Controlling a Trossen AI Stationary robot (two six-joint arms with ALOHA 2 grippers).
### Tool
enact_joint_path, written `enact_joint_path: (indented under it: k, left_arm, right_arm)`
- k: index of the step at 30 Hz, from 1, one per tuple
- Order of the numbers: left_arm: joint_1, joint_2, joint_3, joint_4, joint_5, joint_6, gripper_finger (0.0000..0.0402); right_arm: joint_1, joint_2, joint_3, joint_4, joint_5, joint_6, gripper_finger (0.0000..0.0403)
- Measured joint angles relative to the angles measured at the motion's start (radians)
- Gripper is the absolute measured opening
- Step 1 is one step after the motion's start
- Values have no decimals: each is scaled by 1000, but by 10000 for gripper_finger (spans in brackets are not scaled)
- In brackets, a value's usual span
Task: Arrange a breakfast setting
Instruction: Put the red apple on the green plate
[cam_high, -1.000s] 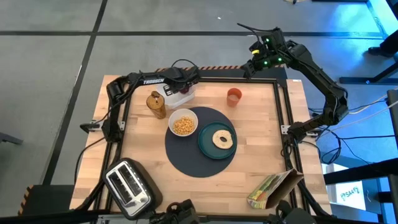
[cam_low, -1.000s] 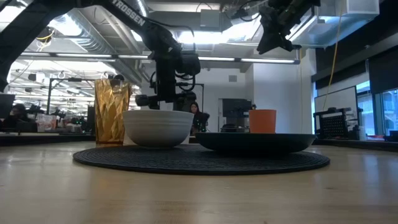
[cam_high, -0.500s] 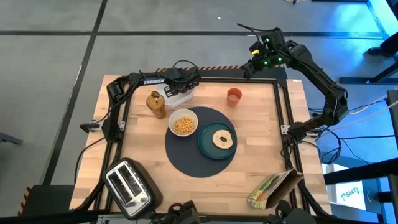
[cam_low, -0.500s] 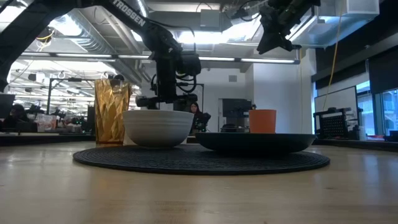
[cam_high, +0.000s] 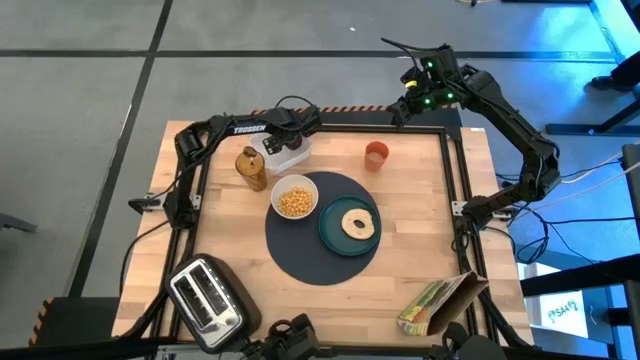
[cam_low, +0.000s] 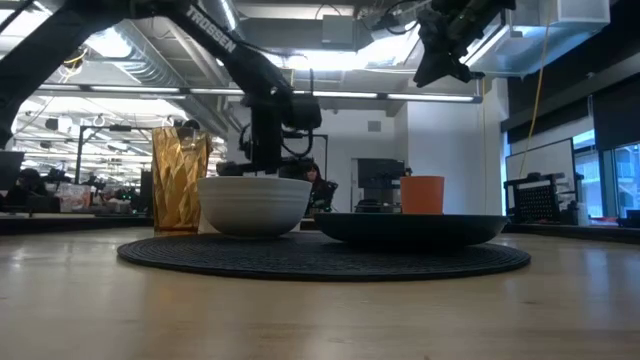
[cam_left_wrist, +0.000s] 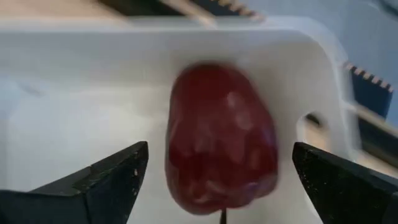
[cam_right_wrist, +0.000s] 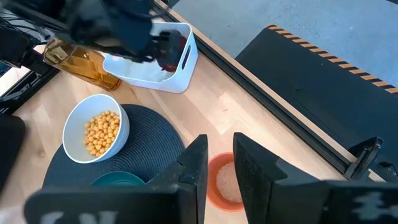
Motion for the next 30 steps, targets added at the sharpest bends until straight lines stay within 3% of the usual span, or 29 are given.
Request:
enact_joint_path:
  k: [5,11,23,30]
  left_arm:
    - [4,48,0,31,69,-6,400]
    - [3,57,-1,21,52,-28,395]
    - [3,49,0,-68,-12,52,289]
    - [-7,-2,0,-75,-40,185,289]
  right_arm:
    - [0,0,0,0,-1,-1,69]
    - [0,0,0,-1,1,-7,69]
    - [-1,0,0,24,3,-16,69]
    - [-1,0,0,57,2,4,69]
